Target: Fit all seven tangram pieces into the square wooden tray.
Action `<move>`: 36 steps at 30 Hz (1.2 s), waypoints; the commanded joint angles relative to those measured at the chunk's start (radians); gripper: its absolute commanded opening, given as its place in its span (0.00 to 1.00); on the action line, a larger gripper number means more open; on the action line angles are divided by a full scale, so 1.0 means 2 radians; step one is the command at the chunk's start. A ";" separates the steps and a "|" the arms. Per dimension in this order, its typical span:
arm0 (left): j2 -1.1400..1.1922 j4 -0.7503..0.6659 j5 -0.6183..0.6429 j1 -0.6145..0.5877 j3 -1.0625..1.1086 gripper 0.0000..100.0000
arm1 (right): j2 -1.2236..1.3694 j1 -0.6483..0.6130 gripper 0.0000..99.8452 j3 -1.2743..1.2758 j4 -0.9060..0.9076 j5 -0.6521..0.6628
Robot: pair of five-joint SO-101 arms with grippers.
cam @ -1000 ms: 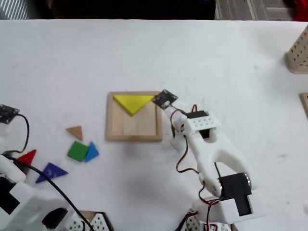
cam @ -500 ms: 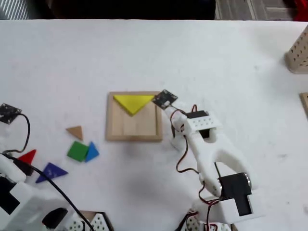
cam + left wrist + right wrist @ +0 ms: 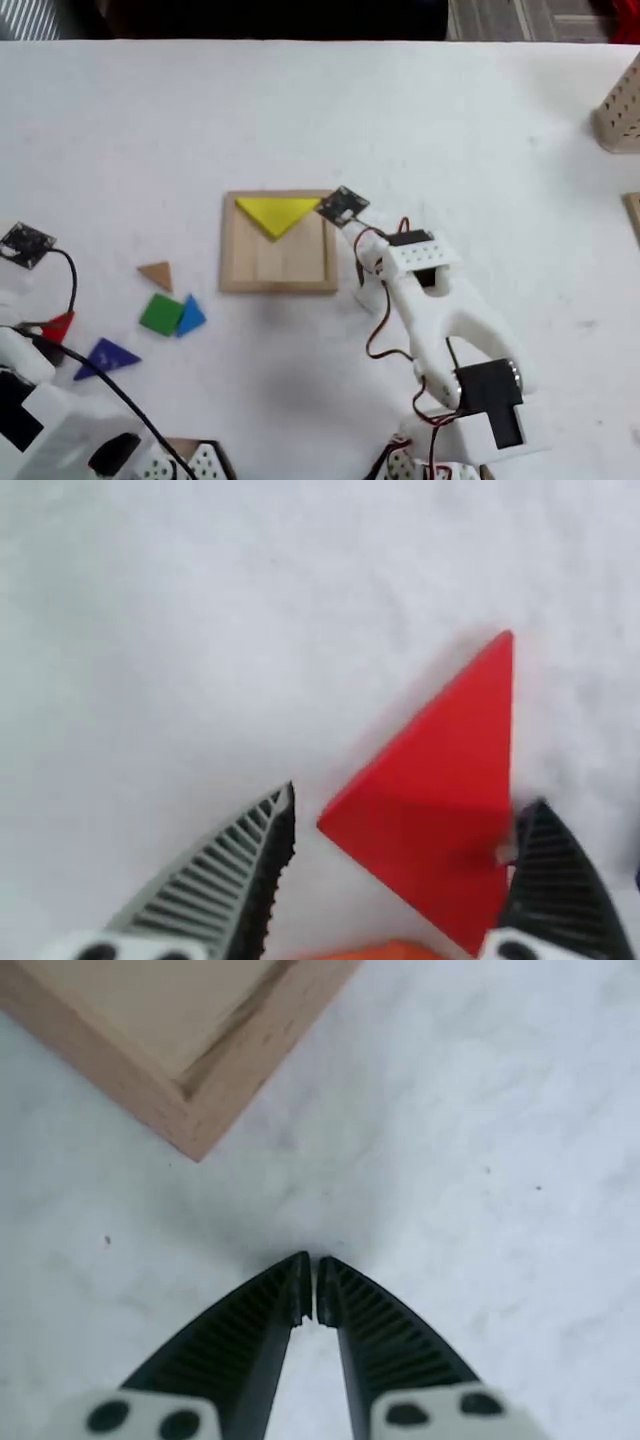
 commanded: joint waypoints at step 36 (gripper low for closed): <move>-0.005 0.022 0.130 -0.025 -0.034 0.33 | -0.012 -0.012 0.02 0.002 0.010 0.005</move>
